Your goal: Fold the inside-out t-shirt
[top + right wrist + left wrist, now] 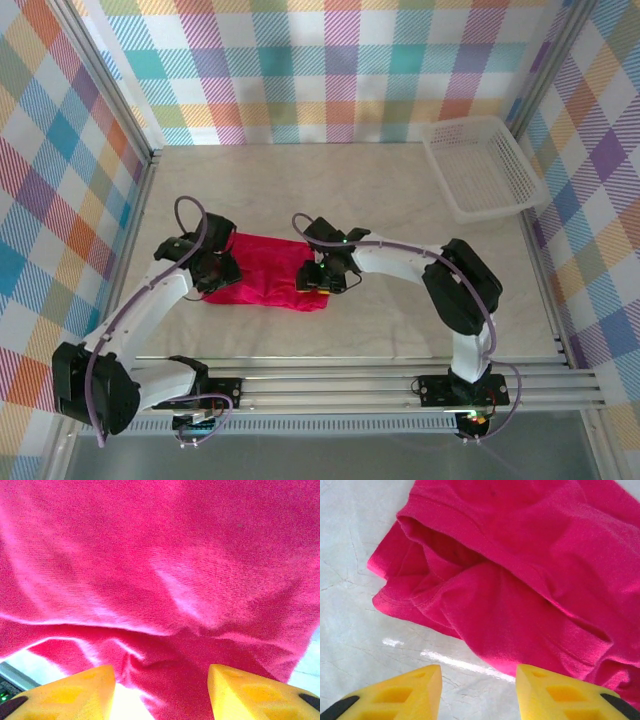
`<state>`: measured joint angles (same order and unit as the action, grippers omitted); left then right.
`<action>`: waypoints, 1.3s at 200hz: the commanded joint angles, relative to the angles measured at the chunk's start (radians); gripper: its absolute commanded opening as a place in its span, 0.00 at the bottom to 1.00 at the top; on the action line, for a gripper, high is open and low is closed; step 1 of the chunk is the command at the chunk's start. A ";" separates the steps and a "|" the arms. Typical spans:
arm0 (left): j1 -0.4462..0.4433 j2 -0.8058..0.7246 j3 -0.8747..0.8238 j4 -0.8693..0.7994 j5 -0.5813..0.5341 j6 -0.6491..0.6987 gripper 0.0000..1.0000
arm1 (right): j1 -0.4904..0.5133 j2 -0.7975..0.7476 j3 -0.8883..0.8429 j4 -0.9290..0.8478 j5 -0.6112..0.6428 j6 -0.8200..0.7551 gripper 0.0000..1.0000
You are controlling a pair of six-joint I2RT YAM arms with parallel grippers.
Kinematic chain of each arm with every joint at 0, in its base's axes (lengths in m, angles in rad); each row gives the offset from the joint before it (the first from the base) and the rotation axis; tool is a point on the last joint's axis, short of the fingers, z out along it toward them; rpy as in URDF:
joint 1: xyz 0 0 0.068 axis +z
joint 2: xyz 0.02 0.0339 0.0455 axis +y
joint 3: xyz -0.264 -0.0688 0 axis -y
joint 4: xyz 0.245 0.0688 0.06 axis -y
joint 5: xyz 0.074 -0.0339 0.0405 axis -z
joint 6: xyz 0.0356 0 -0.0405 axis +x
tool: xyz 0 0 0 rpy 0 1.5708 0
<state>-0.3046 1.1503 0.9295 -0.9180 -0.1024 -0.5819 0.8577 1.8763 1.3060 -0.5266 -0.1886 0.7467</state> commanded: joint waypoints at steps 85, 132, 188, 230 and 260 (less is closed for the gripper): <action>0.103 0.332 -0.082 0.302 0.060 0.004 0.54 | -0.160 0.297 0.275 -0.029 -0.074 -0.099 0.44; 0.105 0.589 0.182 0.267 0.094 0.071 0.00 | -0.152 0.153 -0.080 0.027 -0.014 -0.023 0.36; 0.108 0.666 0.382 0.130 0.089 0.215 0.15 | 0.035 -0.222 -0.291 0.017 0.059 0.105 0.40; 0.112 0.591 0.430 0.076 0.185 0.227 0.47 | -0.054 -0.241 -0.123 -0.022 0.102 -0.057 0.44; 0.152 0.519 0.374 0.123 0.227 0.194 0.38 | -0.131 -0.094 0.063 0.053 0.073 -0.237 0.44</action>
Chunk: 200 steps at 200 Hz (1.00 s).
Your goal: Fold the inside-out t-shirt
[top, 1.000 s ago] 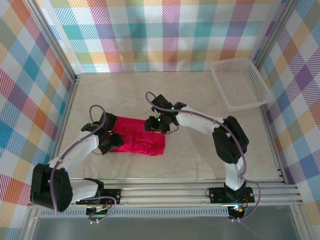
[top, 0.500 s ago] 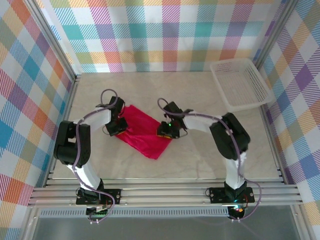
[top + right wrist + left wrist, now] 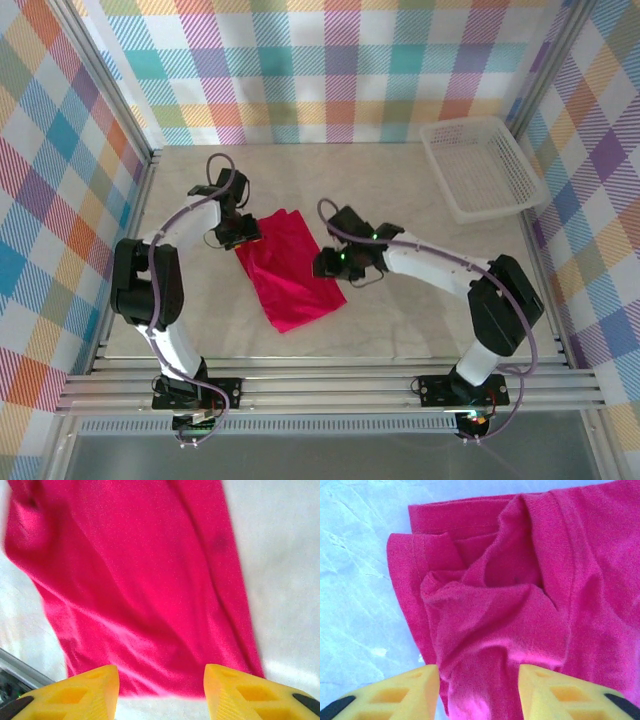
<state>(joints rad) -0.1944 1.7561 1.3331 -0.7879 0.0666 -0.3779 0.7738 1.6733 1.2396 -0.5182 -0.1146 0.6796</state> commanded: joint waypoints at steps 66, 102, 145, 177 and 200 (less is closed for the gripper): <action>0.085 0.029 -0.031 0.115 0.174 -0.037 0.40 | -0.067 0.570 0.665 0.019 -0.032 -0.364 0.57; 0.083 0.068 -0.043 0.145 0.184 -0.039 0.40 | -0.067 0.771 0.890 -0.051 -0.048 -0.379 0.58; 0.084 0.102 -0.058 0.177 0.195 -0.048 0.21 | -0.067 0.863 0.994 -0.066 -0.114 -0.356 0.36; 0.085 0.082 -0.020 0.114 0.134 -0.032 0.00 | -0.071 0.786 0.957 -0.077 -0.071 -0.356 0.00; 0.085 0.036 0.010 0.072 0.101 -0.023 0.00 | -0.084 0.689 0.903 -0.077 -0.061 -0.362 0.00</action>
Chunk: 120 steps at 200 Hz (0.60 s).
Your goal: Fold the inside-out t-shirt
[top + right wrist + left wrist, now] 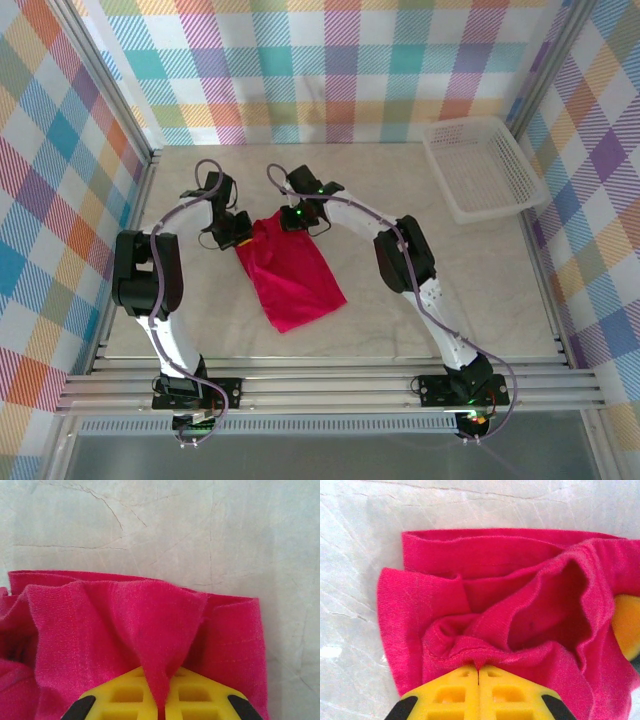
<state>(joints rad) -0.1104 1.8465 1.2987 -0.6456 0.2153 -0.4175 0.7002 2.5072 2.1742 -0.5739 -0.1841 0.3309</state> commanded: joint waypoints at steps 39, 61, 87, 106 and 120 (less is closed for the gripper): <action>0.007 -0.124 0.080 -0.120 -0.082 0.032 0.00 | -0.053 -0.254 -0.111 -0.025 -0.003 -0.013 0.00; 0.028 -0.131 0.074 -0.115 -0.086 0.033 0.00 | -0.082 -0.269 -0.151 -0.015 -0.005 -0.010 0.00; 0.042 -0.092 0.076 -0.100 -0.078 0.028 0.00 | -0.115 -0.264 -0.192 -0.001 -0.005 -0.005 0.00; 0.043 -0.050 0.093 -0.068 -0.059 0.012 0.00 | -0.135 -0.238 -0.197 0.002 -0.008 -0.008 0.00; 0.041 -0.013 0.109 -0.020 -0.024 -0.006 0.03 | -0.151 -0.201 -0.174 -0.011 -0.017 -0.004 0.09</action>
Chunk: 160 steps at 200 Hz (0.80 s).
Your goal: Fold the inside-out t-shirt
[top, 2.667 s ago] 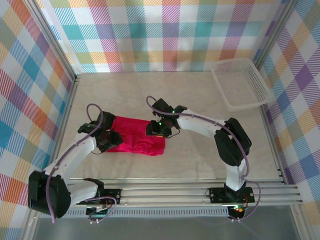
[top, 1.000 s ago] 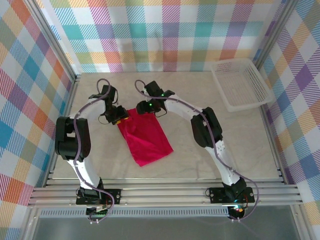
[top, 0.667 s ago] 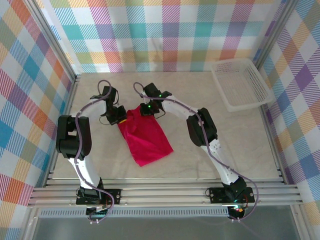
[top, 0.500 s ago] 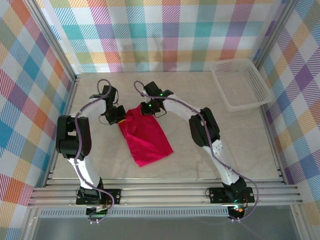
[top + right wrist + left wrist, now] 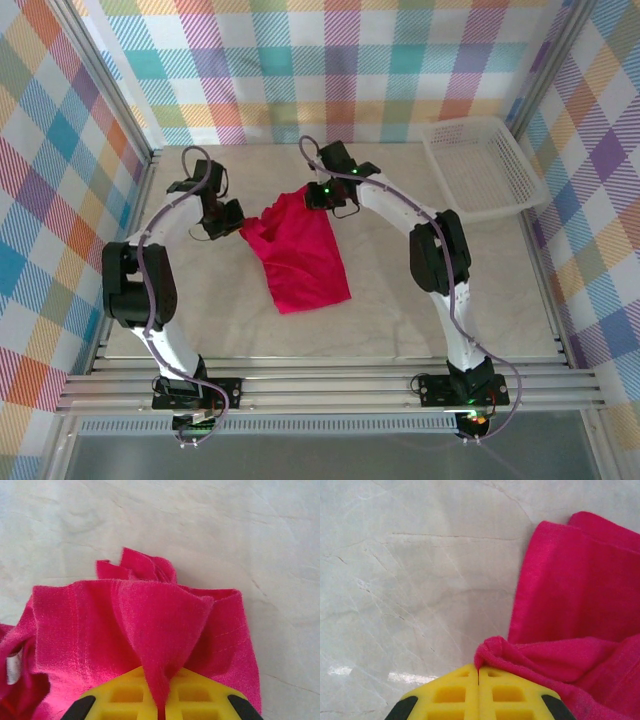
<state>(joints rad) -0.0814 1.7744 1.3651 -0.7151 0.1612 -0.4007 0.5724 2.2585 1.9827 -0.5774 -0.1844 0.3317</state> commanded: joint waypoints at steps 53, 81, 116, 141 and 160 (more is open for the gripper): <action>-0.012 0.235 0.207 0.075 0.112 -0.036 0.13 | -0.039 0.064 0.096 -0.120 0.037 0.003 0.45; -0.012 0.240 0.233 0.039 0.087 -0.015 0.27 | -0.037 0.021 0.035 -0.034 -0.050 -0.010 0.41; -0.008 0.233 0.216 0.004 0.062 0.001 0.60 | -0.018 0.104 0.123 -0.041 -0.118 -0.059 0.43; -0.008 0.259 0.205 0.021 0.088 -0.008 0.58 | -0.011 0.190 0.220 -0.082 -0.102 -0.092 0.50; -0.007 0.277 0.204 0.030 0.101 -0.013 0.54 | -0.009 0.240 0.275 -0.143 -0.073 -0.120 0.52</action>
<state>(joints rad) -0.0891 2.0232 1.5749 -0.6758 0.2398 -0.4179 0.5556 2.4256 2.1971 -0.6361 -0.2623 0.2718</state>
